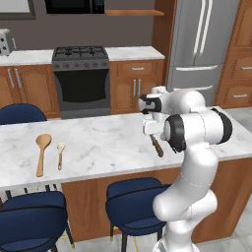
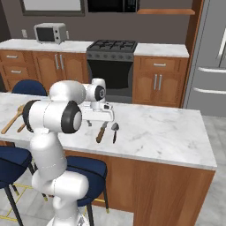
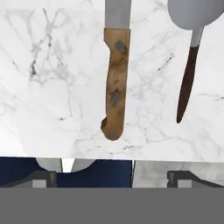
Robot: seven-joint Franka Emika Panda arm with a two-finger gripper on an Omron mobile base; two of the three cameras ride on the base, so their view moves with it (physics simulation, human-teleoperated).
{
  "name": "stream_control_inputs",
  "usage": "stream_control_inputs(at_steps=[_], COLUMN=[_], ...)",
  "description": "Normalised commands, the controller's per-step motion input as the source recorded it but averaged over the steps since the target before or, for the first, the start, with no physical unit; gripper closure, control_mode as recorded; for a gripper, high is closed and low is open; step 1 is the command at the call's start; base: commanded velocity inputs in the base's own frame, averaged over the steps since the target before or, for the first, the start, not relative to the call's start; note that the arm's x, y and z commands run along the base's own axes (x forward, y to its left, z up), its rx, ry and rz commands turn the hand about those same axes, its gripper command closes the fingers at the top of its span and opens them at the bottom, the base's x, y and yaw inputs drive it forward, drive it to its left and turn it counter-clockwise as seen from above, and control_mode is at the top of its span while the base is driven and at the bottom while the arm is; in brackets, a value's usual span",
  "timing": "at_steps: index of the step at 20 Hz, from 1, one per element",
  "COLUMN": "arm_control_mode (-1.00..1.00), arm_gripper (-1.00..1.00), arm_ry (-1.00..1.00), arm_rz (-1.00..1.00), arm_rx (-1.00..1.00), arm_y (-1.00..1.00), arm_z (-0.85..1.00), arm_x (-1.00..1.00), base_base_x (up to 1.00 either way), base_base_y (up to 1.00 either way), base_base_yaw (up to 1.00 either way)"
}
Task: Pick up the metallic utensils from the counter and place them in the open drawer. Make sure not to pick up any wooden utensils.
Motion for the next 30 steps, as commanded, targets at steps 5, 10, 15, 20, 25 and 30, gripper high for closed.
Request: stream_control_inputs(at_steps=[5, 10, 15, 20, 25, 30], arm_control_mode=[-1.0, -1.0, -1.0, -1.0, -1.0, -1.0], arm_gripper=[-1.0, -1.0, -1.0, -1.0, -1.0, 1.0], arm_ry=[-0.03, -0.02, 0.0, 0.0, 0.0, 0.0], arm_rz=[0.02, 0.0, 0.0, 0.0, 0.0, 0.0], arm_rx=[0.0, 0.0, 0.0, 0.0, 0.0, 0.0], arm_y=[0.0, 0.0, 0.0, 0.0, 0.0, 0.0], arm_z=[-0.36, -0.56, -0.45, -0.28, -0.21, -0.17], arm_x=[0.32, 0.32, 0.14, -0.04, -0.01, 0.0], base_base_x=[0.0, 0.0, 0.0, 0.0, 0.0, 0.0], base_base_y=[0.0, 0.0, 0.0, 0.0, 0.0, 0.0], base_base_yaw=[0.0, 0.0, 0.0, 0.0, 0.0, 0.0])
